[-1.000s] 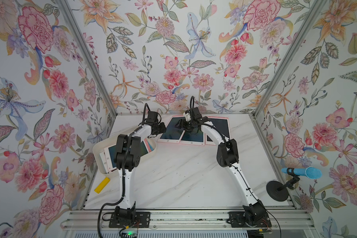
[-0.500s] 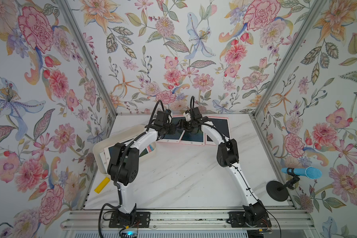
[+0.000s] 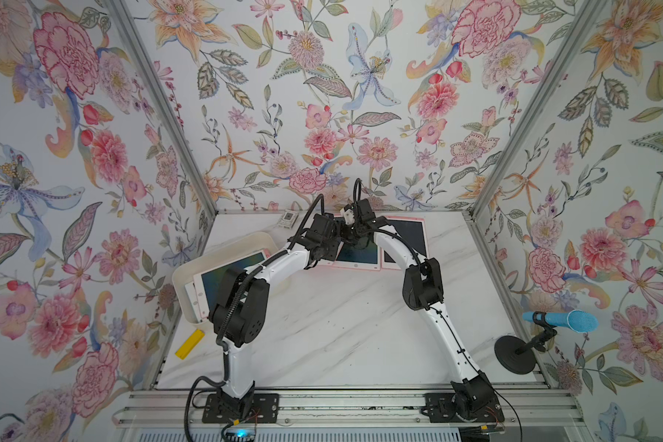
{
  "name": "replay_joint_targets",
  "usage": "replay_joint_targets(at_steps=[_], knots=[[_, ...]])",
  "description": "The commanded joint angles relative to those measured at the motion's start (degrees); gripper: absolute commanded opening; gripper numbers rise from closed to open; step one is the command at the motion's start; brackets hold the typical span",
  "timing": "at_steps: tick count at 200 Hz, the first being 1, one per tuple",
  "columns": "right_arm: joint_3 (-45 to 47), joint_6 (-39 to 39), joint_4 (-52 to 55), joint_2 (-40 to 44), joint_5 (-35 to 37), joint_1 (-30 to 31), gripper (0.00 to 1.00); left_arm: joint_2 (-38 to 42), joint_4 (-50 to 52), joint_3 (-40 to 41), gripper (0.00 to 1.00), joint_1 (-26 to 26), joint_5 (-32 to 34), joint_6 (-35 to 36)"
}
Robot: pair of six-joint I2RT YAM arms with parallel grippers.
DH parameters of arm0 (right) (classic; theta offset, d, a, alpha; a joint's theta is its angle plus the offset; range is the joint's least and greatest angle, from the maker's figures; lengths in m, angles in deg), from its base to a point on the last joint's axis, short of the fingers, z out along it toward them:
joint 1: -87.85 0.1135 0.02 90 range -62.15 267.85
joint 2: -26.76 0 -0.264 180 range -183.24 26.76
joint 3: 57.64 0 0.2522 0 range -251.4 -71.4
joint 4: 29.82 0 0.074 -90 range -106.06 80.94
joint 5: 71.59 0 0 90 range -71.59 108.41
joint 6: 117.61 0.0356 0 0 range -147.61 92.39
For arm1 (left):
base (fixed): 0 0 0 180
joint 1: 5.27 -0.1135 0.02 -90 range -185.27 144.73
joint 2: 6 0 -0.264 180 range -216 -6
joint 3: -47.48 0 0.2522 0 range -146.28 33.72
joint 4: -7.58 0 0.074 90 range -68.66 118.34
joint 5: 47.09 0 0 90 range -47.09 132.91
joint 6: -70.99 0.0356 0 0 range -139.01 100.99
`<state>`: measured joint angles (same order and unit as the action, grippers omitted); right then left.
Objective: Take out the writing tablet from the storage box
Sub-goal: Place the writing tablet at the center of the board.
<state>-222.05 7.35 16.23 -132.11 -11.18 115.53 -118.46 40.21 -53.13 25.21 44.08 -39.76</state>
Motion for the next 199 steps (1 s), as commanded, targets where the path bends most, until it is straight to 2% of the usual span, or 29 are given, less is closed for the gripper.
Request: replay_joint_targets(at_steps=[1, 64, 123, 168, 199], knots=[[-0.24, 0.88, -1.44, 2.94, -1.17, -0.11, 0.72, -1.59, 0.51, -1.13, 0.51, 1.41, 2.06, 1.43], [-0.03, 1.82, -2.27, 2.70, -1.88, 0.05, 0.71, -6.37, 2.52, -5.96, 0.50, 2.71, 4.05, 2.32], [2.25, 2.62, -4.05, 4.38, -2.45, -0.21, 0.71, -10.25, 4.32, -9.16, 0.49, 3.40, 11.28, 4.04], [3.17, 3.62, -5.75, 4.76, -3.64, -0.09, 0.71, -11.92, 6.24, -11.37, 0.42, 4.76, 17.11, 5.15], [3.58, 4.14, -7.46, 4.89, -5.04, -0.04, 0.71, -13.60, 6.92, -12.37, 0.39, 5.14, 17.36, 5.52]])
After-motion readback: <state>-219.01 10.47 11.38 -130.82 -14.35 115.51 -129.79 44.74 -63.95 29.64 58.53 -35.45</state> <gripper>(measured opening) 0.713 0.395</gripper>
